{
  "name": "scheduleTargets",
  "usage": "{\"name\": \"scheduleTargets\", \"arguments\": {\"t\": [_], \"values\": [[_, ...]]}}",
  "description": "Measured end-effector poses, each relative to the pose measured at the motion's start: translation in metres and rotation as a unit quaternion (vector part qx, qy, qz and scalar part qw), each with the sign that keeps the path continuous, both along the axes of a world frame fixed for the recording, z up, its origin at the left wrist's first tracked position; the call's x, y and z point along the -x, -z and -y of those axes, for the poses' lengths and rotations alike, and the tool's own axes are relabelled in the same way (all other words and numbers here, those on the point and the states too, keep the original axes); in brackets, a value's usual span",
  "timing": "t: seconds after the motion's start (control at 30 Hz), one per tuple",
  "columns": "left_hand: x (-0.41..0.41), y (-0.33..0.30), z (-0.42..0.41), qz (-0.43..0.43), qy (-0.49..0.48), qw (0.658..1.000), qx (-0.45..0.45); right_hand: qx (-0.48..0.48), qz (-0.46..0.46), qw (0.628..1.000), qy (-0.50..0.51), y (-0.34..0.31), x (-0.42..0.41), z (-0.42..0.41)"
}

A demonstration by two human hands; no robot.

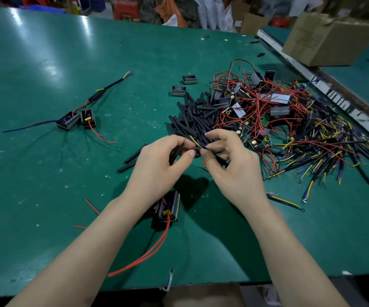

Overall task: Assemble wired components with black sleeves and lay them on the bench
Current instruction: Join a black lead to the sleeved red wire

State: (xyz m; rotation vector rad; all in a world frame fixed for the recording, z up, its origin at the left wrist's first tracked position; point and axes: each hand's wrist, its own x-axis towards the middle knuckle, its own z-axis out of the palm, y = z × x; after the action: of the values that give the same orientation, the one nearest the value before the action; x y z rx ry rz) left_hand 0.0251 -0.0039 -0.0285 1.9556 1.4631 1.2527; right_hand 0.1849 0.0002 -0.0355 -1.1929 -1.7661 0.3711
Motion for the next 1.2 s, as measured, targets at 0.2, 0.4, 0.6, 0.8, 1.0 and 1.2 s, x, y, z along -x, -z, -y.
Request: {"name": "scheduleTargets", "arguments": {"t": [0.2, 0.4, 0.6, 0.8, 1.0, 1.2], "values": [[0.0011, -0.0002, -0.0020, -0.013, 0.020, 0.999, 0.024, -0.057, 0.026, 0.998, -0.020, -0.0014, 0.0004, 0.0016], [0.0020, -0.0010, -0.0030, 0.047, 0.080, 0.992, 0.079, -0.101, 0.046, 0.993, -0.033, 0.0012, -0.0019, -0.0026], [0.0021, -0.0006, -0.0027, 0.037, 0.046, 0.998, 0.038, -0.030, -0.017, 0.999, -0.037, 0.0014, -0.0029, -0.0040], [0.0045, 0.0006, -0.0023, -0.011, -0.011, 0.998, -0.063, -0.010, -0.019, 0.999, -0.029, 0.0012, -0.0015, -0.0031], [0.0044, 0.0020, -0.0030, -0.020, -0.016, 0.997, -0.066, -0.009, 0.022, 1.000, -0.016, 0.0019, 0.0003, 0.0003], [0.0044, 0.0027, -0.0044, -0.053, -0.014, 0.997, -0.053, -0.067, 0.103, 0.992, -0.031, 0.0037, 0.0027, 0.0009]]}}
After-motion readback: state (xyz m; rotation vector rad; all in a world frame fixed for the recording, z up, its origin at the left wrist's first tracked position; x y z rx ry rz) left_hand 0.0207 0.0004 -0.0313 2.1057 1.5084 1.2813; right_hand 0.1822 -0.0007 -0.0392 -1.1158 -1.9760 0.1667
